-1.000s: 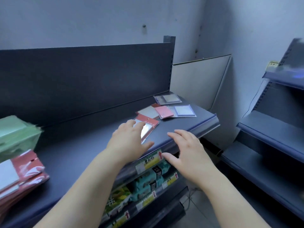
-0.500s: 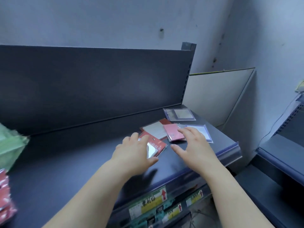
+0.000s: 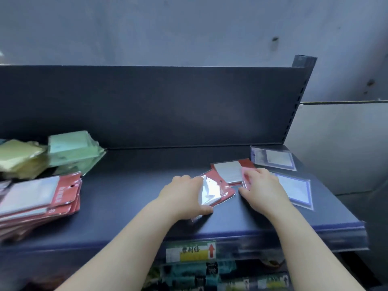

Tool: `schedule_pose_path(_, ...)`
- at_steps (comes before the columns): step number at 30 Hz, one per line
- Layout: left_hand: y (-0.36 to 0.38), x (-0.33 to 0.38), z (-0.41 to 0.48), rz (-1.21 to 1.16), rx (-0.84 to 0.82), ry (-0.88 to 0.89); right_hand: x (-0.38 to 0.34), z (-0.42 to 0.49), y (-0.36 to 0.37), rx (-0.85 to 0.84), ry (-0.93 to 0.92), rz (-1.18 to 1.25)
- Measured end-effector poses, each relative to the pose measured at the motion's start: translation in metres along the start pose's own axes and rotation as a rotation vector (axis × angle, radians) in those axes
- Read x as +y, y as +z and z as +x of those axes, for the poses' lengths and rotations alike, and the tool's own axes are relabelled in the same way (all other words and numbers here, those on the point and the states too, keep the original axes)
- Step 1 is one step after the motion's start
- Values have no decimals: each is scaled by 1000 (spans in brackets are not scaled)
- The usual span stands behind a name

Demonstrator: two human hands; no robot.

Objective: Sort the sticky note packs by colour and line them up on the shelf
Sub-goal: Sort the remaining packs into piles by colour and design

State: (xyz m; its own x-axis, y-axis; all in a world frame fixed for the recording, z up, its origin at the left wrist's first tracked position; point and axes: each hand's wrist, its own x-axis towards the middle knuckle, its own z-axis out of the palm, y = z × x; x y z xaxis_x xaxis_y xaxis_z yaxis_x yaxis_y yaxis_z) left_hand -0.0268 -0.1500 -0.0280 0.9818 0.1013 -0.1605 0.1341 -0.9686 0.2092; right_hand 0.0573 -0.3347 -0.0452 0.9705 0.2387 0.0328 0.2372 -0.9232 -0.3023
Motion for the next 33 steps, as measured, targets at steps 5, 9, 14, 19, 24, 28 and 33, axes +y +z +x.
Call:
schedule_pose_path(5, 3, 1, -17, -45, 70, -94, 3, -2, 0, 26, -33, 77)
schedule_pose_path(9, 7, -7, -28, -101, 175, -162, -3, -6, 4, 51, -98, 184)
schedule_pose_path(14, 3, -19, -42, -139, 305, -224, -20, -17, 7, 83, -221, 330)
schedule_pose_path(19, -6, -41, -67, -137, 370, -305, -49, -28, 12, 91, -347, 423)
schedule_pose_path(24, -15, -74, -94, -116, 423, -386, -93, -38, 20, 71, -499, 465)
schedule_pose_path(28, -23, -111, -114, -97, 486, -426, -133, -47, 28, 37, -607, 477)
schedule_pose_path(33, -30, -167, -132, -54, 497, -476, -192, -57, 40, 23, -702, 495)
